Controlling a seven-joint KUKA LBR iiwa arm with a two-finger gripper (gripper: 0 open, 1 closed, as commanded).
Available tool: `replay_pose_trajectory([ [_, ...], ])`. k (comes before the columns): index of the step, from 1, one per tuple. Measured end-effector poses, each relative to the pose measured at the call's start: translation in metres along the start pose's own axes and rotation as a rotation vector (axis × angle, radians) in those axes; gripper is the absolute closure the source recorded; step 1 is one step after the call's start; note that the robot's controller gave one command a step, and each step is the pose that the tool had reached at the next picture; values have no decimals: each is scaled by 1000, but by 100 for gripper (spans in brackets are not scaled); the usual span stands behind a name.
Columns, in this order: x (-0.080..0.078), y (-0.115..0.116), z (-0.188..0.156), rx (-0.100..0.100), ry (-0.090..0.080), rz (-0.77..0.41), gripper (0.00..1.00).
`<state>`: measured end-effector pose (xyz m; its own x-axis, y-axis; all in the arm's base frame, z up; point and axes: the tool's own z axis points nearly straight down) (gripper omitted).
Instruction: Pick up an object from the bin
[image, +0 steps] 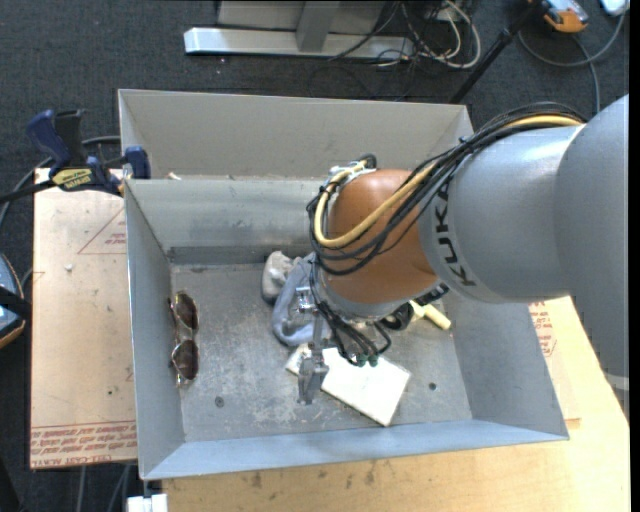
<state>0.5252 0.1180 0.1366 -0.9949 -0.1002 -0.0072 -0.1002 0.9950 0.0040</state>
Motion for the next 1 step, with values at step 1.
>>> replay_pose_trajectory([
  [1, -21, -25, 43, 3, 3, -266, 0],
])
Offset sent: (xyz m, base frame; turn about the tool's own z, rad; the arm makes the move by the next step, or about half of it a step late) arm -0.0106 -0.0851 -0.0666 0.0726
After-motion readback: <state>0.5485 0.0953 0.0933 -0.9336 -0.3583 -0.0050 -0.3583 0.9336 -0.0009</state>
